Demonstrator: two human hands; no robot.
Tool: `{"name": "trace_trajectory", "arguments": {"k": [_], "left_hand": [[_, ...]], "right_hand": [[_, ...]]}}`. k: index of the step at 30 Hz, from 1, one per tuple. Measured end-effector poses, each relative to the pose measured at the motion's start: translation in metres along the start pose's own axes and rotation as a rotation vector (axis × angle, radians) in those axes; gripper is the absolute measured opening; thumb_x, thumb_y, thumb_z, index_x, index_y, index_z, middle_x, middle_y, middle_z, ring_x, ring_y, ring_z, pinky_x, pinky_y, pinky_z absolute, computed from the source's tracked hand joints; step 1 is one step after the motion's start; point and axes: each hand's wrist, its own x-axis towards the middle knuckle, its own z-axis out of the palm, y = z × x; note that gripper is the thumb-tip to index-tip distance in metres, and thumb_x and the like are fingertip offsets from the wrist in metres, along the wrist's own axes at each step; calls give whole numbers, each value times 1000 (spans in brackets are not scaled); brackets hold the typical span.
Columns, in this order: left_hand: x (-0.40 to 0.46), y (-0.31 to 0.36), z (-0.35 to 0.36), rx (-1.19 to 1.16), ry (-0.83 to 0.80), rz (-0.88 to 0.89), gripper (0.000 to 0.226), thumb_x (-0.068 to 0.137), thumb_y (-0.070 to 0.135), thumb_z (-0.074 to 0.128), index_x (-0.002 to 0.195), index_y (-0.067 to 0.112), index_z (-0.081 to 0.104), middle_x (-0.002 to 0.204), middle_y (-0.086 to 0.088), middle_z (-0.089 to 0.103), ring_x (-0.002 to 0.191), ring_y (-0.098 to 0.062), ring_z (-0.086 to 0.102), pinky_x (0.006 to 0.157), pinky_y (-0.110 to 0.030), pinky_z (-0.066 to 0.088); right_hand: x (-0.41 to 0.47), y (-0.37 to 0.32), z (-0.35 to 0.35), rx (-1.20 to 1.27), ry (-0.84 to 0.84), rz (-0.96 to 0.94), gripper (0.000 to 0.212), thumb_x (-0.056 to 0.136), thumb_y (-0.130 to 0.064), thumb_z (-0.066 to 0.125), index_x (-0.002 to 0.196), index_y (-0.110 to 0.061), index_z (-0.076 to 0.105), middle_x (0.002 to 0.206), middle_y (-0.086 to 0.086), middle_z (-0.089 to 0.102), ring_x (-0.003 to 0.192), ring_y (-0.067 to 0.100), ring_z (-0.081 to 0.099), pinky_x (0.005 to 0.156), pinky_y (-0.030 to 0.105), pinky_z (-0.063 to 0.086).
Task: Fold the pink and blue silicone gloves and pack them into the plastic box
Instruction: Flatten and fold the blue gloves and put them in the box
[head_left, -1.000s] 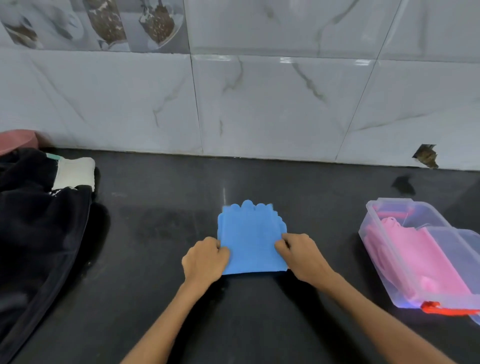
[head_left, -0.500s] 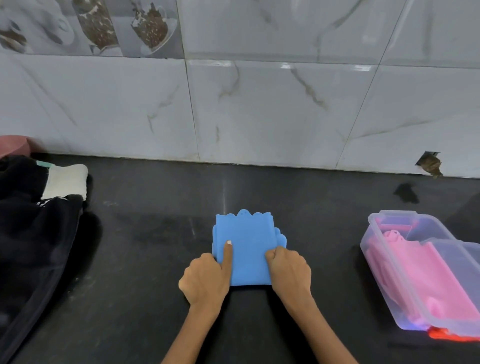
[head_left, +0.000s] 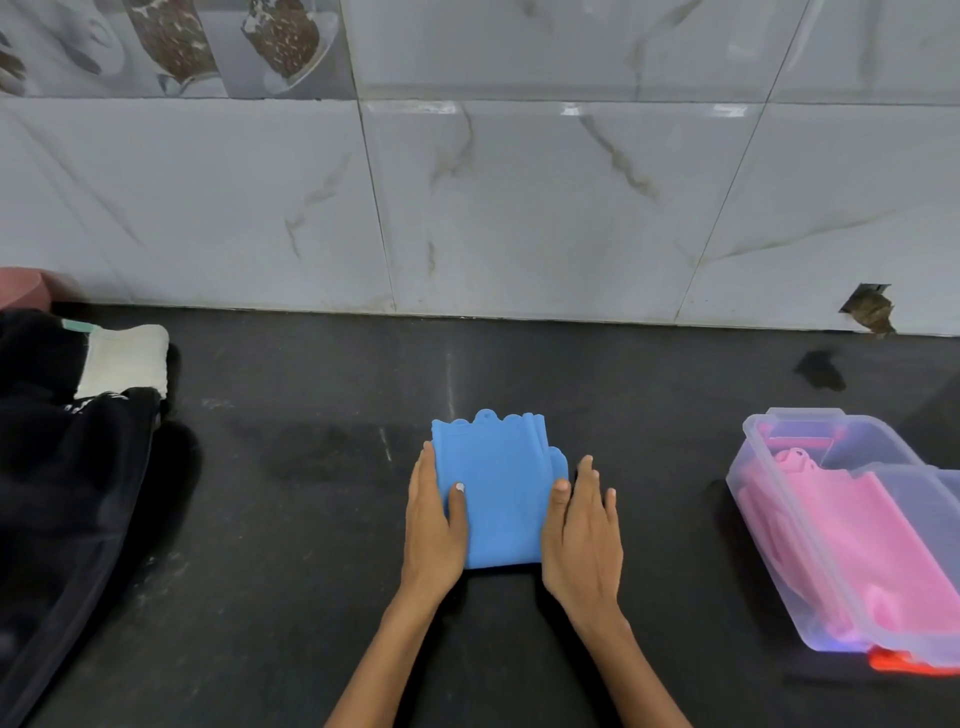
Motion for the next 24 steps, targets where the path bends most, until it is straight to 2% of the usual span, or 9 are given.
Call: {"name": "trace_trajectory", "arguments": {"k": [3, 5, 7, 9, 12, 15, 16, 20, 24], "left_hand": [[0, 2, -2, -53, -20, -12, 58, 99, 18, 43, 150, 17, 16, 156, 3, 22, 142, -11, 24, 116, -30, 23], [0, 1, -3, -135, -13, -37, 58, 97, 18, 47, 149, 17, 21, 154, 4, 28, 139, -11, 30, 116, -34, 27], [2, 2, -5, -238, 2, -82, 56, 95, 18, 52, 147, 18, 30, 149, 3, 39, 134, -13, 40, 112, -42, 36], [2, 4, -5, -375, 20, -143, 50, 92, 15, 57, 139, 19, 42, 137, 2, 53, 123, -14, 53, 103, -42, 46], [0, 6, -5, -623, 60, -284, 46, 86, 9, 65, 129, 19, 53, 124, 1, 64, 108, -14, 64, 90, -36, 54], [-3, 6, -8, -733, 73, -372, 49, 82, 6, 69, 128, 19, 56, 119, 0, 67, 105, -21, 66, 88, -45, 55], [-3, 7, -10, -745, 73, -391, 48, 82, 6, 69, 126, 20, 57, 118, 0, 67, 105, -23, 66, 88, -47, 55], [-2, 13, -20, -766, 72, -439, 40, 83, 6, 68, 117, 26, 61, 117, -1, 66, 104, -26, 65, 88, -52, 54], [-7, 21, -25, -771, 77, -455, 29, 85, 6, 66, 103, 28, 64, 114, -1, 66, 99, -25, 65, 81, -46, 57]], "right_hand": [[4, -2, 2, 90, -118, 33, 76, 85, -59, 2, 150, -21, 12, 158, -6, 19, 147, 16, 6, 114, 35, 22], [5, -5, 3, 113, -165, 41, 76, 85, -61, 4, 151, -23, 10, 158, -9, 16, 147, 14, 5, 113, 34, 21], [7, -7, 3, 129, -188, 48, 68, 91, -57, 10, 151, -24, 9, 158, -10, 16, 146, 13, 7, 114, 33, 19], [8, -7, -1, 193, -214, 47, 58, 98, -48, 19, 150, -25, 10, 156, -14, 19, 145, 10, 13, 112, 30, 21], [11, -5, -8, 443, -270, 61, 51, 100, -36, 32, 149, -26, 19, 146, -19, 30, 130, -4, 30, 100, 11, 26], [12, -1, -13, 627, -270, 79, 47, 98, -26, 46, 144, -23, 34, 136, -21, 41, 119, -7, 42, 84, -5, 36], [12, 1, -14, 683, -275, 86, 47, 96, -26, 51, 141, -23, 39, 134, -22, 45, 116, -6, 48, 84, -2, 40], [11, 4, -18, 891, -353, 164, 43, 83, -25, 70, 122, -31, 54, 118, -15, 65, 107, 5, 64, 89, 26, 54], [7, 4, -21, 1088, -339, 330, 44, 80, -14, 73, 121, -21, 60, 115, 2, 70, 102, 23, 68, 90, 44, 54]]}}
